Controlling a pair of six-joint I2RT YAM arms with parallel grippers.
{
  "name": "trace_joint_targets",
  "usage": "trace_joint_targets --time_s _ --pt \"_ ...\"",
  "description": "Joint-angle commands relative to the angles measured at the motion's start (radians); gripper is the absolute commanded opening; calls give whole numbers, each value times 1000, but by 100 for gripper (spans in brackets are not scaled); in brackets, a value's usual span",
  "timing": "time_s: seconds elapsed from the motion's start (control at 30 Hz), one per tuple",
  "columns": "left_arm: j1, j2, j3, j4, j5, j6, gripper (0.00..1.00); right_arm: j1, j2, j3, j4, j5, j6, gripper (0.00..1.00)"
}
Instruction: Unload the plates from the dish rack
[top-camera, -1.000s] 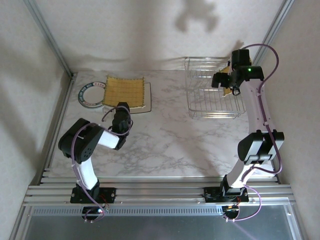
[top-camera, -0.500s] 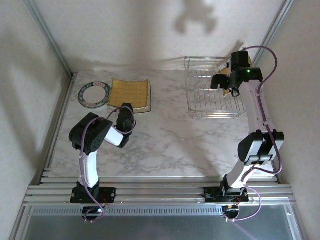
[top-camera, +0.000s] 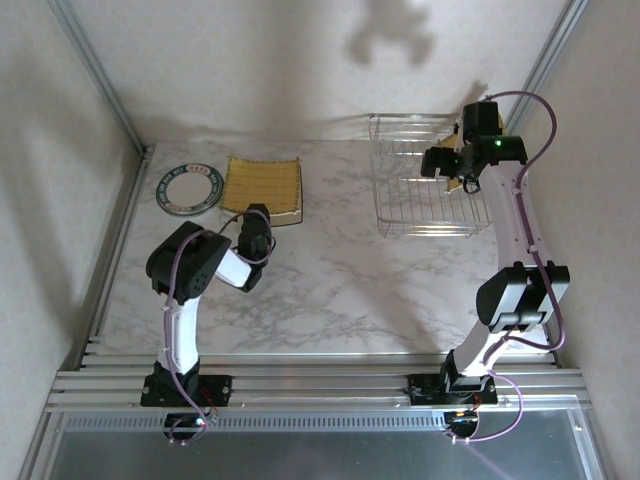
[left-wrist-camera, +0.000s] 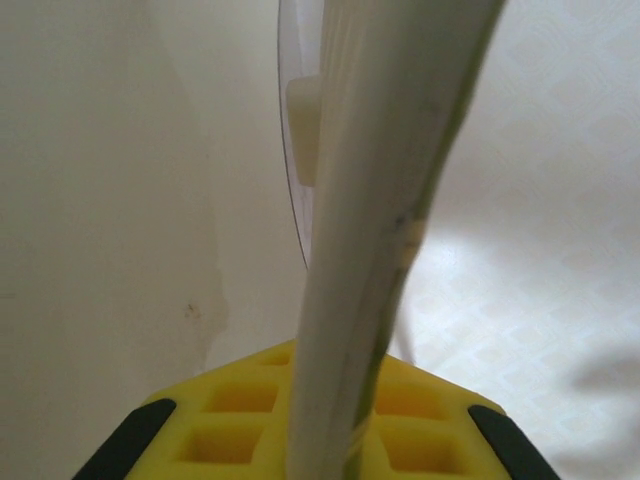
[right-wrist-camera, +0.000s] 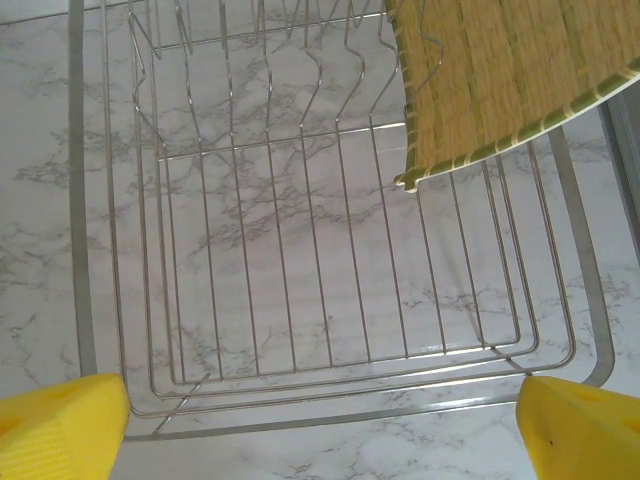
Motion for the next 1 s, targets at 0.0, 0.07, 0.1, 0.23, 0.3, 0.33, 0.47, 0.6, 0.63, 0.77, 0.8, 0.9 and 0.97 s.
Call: trace_joint_targets --time_s 0.0,0.07,0.1,0.23,0.3,0.33,0.47,0.6,0.63,0.77,0.8,0.9,0.97 --pt "2 16 28 68 -45 -19 0 -2 -41 -11 13 -18 2 99" --pt "3 22 39 59 -45 -19 0 -2 -45 -11 14 -18 2 99" --pt "2 24 44 58 -41 -17 0 -2 -45 -11 14 -18 2 99" --pt "3 28 53 51 -46 -15 0 -3 -49 -16 14 -24 3 99" --pt "4 30 48 53 -50 -18 0 -3 -55 -17 13 -36 3 99" --pt "6 32 46 57 -52 -18 0 -3 -61 -20 16 -40 4 99" --pt "5 46 46 57 -52 -32 0 -2 -75 -22 18 -54 7 99" --pt "5 47 52 36 -48 -32 0 -2 -80 -21 15 -53 6 99" --pt "4 46 54 28 -47 -32 0 -3 -81 -22 16 -52 6 99" --pt "5 35 57 -5 -50 -34 0 -2 -86 -26 17 -56 8 99" --pt "3 33 58 -11 -52 -35 0 -3 -87 -28 18 -55 8 99" --pt "3 33 62 -17 -49 -32 6 -2 -89 -31 20 -54 8 99" --pt "3 33 64 -20 -48 -29 9 -2 -90 -31 20 -52 8 99"
